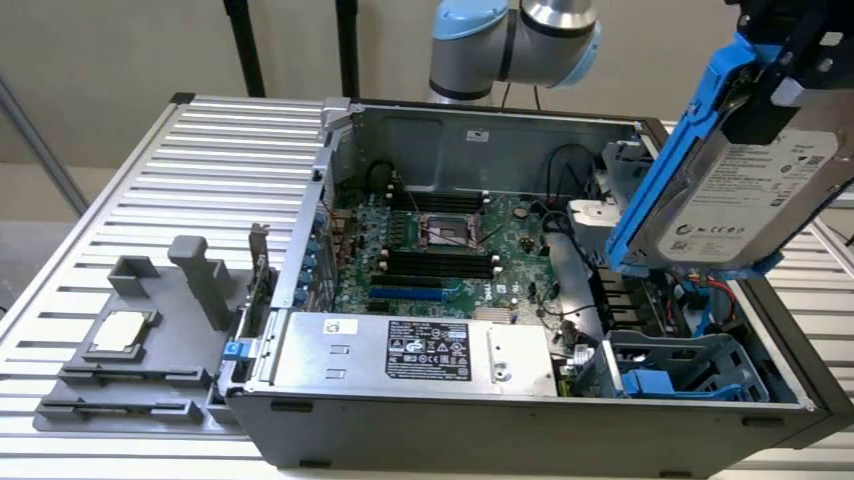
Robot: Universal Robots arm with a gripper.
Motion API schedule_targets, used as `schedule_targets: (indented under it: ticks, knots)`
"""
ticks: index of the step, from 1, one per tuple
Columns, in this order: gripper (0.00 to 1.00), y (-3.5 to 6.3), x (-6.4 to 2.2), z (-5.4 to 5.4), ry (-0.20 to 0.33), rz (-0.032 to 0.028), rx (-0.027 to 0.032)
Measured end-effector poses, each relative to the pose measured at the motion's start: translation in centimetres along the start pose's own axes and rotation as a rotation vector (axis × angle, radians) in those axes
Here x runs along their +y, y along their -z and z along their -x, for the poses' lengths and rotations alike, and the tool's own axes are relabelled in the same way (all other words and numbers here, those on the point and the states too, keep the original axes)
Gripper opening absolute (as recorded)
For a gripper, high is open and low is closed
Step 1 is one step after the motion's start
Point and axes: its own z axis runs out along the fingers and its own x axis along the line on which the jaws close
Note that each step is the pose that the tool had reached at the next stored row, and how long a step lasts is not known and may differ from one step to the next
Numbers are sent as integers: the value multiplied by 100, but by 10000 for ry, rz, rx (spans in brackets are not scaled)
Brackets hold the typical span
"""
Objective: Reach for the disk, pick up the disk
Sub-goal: 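Pick up the disk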
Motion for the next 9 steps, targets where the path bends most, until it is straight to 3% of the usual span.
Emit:
schedule_targets:
  ticks: [9]
  knots:
    - [33, -114, -289, -195, 0, -5, 0]
